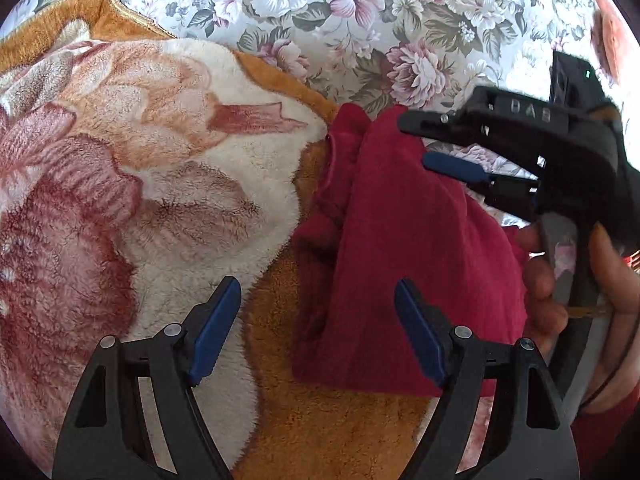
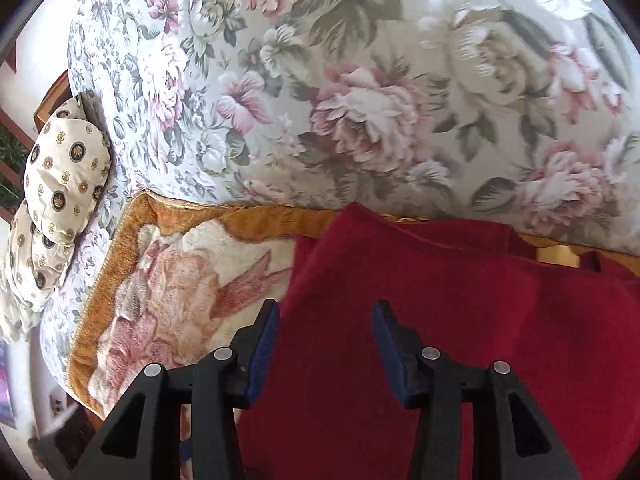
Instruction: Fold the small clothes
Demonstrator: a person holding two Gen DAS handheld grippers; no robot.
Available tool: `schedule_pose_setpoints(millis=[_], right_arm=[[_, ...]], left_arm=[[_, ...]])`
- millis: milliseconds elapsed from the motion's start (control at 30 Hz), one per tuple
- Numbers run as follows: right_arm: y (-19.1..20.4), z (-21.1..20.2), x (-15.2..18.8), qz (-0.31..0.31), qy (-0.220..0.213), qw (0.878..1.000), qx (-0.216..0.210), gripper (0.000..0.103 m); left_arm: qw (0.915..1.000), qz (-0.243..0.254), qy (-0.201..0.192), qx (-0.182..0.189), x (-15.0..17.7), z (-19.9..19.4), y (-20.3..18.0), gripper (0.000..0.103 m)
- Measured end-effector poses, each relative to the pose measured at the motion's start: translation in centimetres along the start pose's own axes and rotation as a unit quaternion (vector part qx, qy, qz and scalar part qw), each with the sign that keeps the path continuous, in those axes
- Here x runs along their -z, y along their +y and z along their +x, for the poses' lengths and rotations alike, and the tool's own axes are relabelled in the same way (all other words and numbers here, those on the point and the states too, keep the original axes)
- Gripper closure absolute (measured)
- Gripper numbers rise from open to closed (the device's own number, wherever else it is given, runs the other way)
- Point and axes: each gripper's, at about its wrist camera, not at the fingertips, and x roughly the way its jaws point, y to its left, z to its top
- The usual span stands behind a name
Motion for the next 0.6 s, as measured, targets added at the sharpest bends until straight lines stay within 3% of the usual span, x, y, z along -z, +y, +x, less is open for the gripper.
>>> schedule_pose_setpoints(millis=[267,600], right_arm=[[1.1,0.2,0.2,-0.028,0.005,0.999,0.035,0.056],[0.6,0.1,-0.3,-0.013,0.014,0.999,0.045,0.056]], left_arm=[[0.9992,0.028,-0.001,-0.028,0.2,0.5,-1.3,0.021],[0.9994,0.025,0.000,-0.023,0.1,0.4,-1.1,0.020]])
